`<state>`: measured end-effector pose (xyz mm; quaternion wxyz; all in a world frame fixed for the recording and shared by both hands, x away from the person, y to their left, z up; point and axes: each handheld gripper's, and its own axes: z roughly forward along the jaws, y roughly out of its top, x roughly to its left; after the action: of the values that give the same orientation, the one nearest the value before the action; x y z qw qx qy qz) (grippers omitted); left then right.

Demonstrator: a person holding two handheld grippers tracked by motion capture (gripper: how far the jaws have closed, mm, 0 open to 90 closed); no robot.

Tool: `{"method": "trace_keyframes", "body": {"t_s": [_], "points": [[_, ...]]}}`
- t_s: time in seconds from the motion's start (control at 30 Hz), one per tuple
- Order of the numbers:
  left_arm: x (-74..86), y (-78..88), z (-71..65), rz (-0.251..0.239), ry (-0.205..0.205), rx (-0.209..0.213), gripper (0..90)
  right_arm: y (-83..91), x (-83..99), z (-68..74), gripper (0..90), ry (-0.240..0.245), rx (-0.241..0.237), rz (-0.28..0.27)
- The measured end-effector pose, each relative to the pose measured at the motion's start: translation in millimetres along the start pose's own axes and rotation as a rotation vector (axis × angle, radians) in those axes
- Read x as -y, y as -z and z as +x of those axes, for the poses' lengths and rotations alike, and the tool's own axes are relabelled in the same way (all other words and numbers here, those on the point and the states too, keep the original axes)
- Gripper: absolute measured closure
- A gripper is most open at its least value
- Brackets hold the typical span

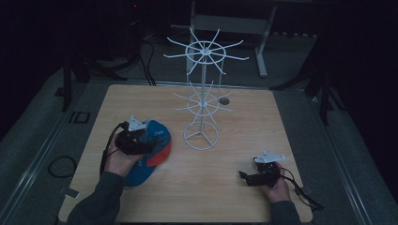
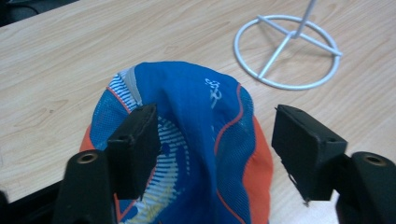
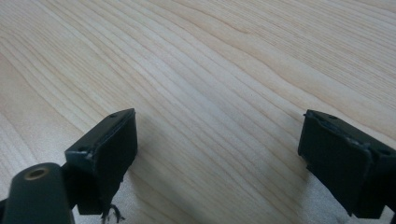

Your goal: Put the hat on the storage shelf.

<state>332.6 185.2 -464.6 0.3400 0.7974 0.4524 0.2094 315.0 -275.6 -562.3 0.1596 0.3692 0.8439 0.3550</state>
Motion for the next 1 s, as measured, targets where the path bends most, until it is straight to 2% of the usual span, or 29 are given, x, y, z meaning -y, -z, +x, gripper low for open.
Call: {"method": "trace_keyframes", "body": {"t_s": [0.23, 0.4, 0.47, 0.57, 0.7, 0.77, 0.8, 0.83, 0.87, 0.97, 1.0], "points": [[-5.0, -15.3, 6.3, 0.044, 0.035, 0.013, 24.4, -0.1, 0.0, -0.2, 11.6, 0.003, 0.001, -0.001], [-9.2, -26.0, 8.9, 0.085, 0.04, 0.017, 21.9, 0.0, 0.0, 0.0, 11.6, 0.001, 0.0, 0.0], [-10.3, -29.8, 9.8, 0.107, 0.06, 0.032, 21.3, 0.0, 0.0, 0.0, 11.6, 0.001, 0.0, 0.0], [-11.4, -35.5, 8.4, 0.131, 0.071, 0.022, 19.9, 0.0, 0.0, -0.1, 11.6, 0.001, 0.0, 0.0], [-12.3, -45.1, 7.7, 0.175, 0.062, -0.006, 21.3, 0.0, 0.0, 0.0, 11.6, 0.001, 0.0, 0.001], [-12.4, -49.3, 9.1, 0.204, 0.06, -0.015, 24.6, 0.0, 0.0, -0.1, 11.6, 0.001, 0.0, 0.0], [-12.3, -50.9, 9.7, 0.218, 0.073, -0.026, 26.6, 0.0, 0.0, 0.0, 11.6, 0.001, 0.0, 0.0], [-12.0, -54.2, 11.0, 0.247, 0.098, -0.026, 30.1, 0.0, 0.0, -0.1, 11.6, 0.001, 0.0, 0.0], [-11.7, -55.6, 11.3, 0.257, 0.103, -0.017, 33.2, 0.0, 0.0, -0.1, 11.6, 0.001, 0.0, 0.0], [-10.3, -59.6, 9.5, 0.304, 0.082, -0.038, 46.7, 0.0, 0.0, 0.0, 11.6, 0.0, 0.0, 0.0], [-9.9, -59.6, 10.1, 0.303, 0.078, -0.026, 55.6, 0.0, 0.0, 0.0, 11.6, 0.001, 0.0, 0.0]]}}
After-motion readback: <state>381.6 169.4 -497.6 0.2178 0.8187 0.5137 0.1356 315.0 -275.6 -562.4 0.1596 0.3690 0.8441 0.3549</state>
